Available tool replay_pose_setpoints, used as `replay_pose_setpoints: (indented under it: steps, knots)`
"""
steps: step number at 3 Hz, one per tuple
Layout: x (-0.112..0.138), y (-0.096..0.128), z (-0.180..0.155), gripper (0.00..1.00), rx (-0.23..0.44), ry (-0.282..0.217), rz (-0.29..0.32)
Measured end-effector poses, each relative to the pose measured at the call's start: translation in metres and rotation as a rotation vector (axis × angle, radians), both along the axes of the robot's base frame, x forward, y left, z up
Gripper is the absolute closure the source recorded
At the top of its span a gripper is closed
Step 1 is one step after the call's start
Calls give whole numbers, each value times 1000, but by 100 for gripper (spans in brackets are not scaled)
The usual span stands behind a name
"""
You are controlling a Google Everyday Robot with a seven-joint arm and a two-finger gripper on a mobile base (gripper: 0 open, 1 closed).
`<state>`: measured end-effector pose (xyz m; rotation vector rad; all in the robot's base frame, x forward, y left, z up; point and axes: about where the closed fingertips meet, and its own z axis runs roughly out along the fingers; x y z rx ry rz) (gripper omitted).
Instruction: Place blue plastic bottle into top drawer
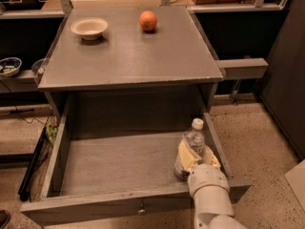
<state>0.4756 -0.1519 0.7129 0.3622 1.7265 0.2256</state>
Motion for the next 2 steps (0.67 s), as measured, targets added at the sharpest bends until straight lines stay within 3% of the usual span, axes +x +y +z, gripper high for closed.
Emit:
replay_pose_setpoints:
  steps: [2]
  knots:
    - [-7,1,-4,100,-18,-10,8]
